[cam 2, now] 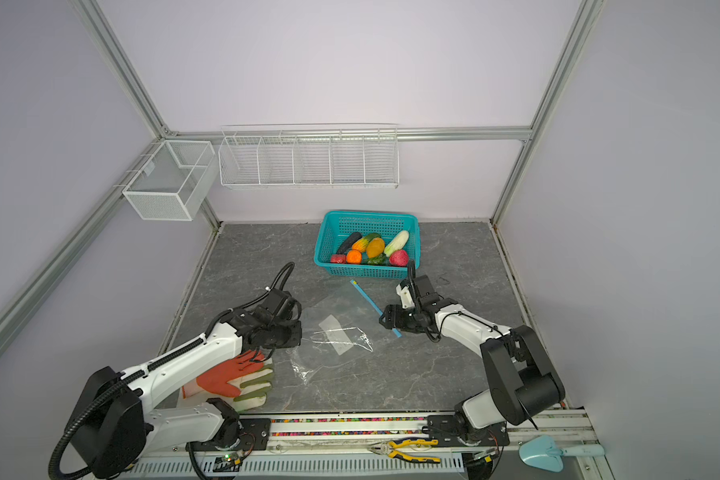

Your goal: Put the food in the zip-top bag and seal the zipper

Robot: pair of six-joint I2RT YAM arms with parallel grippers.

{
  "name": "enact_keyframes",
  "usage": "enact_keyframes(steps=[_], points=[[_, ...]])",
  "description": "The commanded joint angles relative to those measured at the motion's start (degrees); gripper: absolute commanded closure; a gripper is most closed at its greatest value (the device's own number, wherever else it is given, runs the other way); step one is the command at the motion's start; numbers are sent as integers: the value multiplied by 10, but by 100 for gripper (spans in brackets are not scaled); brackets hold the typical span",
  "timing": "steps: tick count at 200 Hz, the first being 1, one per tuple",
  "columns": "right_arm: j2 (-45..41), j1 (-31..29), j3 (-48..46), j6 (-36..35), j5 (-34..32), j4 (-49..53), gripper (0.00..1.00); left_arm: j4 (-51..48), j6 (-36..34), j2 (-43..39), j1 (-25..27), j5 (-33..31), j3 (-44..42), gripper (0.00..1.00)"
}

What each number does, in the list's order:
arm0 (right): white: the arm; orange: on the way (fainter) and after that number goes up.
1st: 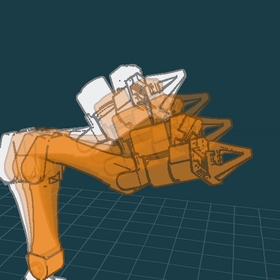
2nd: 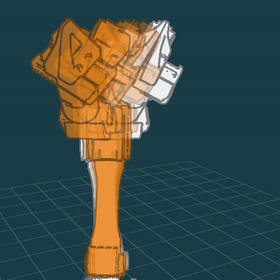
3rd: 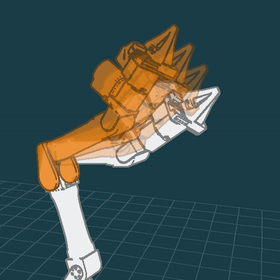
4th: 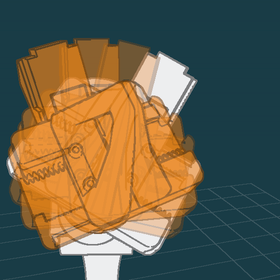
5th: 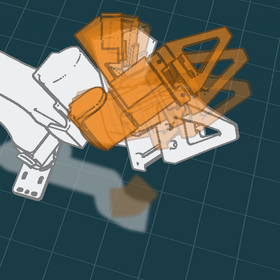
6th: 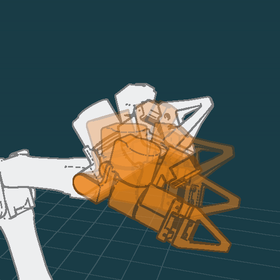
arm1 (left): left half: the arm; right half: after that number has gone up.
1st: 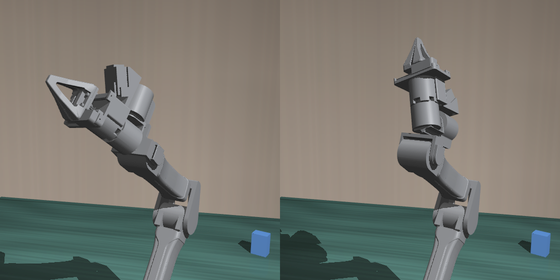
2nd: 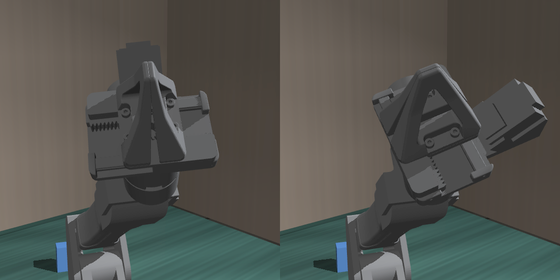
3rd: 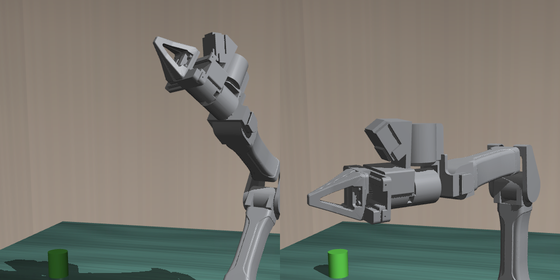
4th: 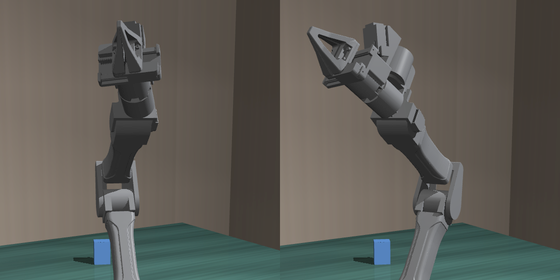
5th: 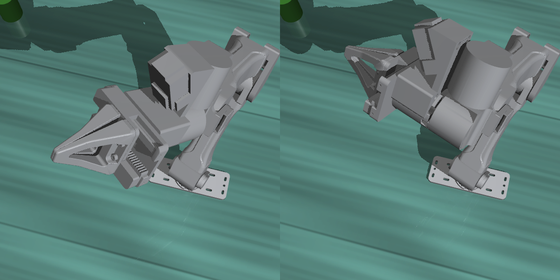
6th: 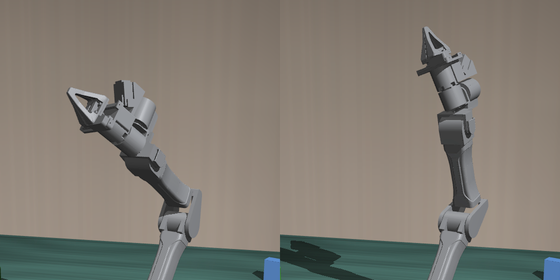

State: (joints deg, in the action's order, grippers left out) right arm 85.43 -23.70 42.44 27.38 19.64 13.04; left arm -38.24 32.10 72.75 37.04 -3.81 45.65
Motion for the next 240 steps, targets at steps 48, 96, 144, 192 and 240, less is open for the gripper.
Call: enact_keyframes(steps=[48,96,144,192,240], points=[[32,-23,-36,10,61,-50,32,-19,-56,54,-18,-72,102,60],[17,-104,-67,72,47,-79,33,-74,-64,-20,-62,-79,106,43],[-60,-141,-89,148,9,-88,31,-70,-68,-78,-59,3,103,26],[-153,-107,-68,105,-33,-12,28,87,13,-20,48,120,82,27],[-91,-29,-45,42,50,-53,31,226,19,106,64,169,85,35]])
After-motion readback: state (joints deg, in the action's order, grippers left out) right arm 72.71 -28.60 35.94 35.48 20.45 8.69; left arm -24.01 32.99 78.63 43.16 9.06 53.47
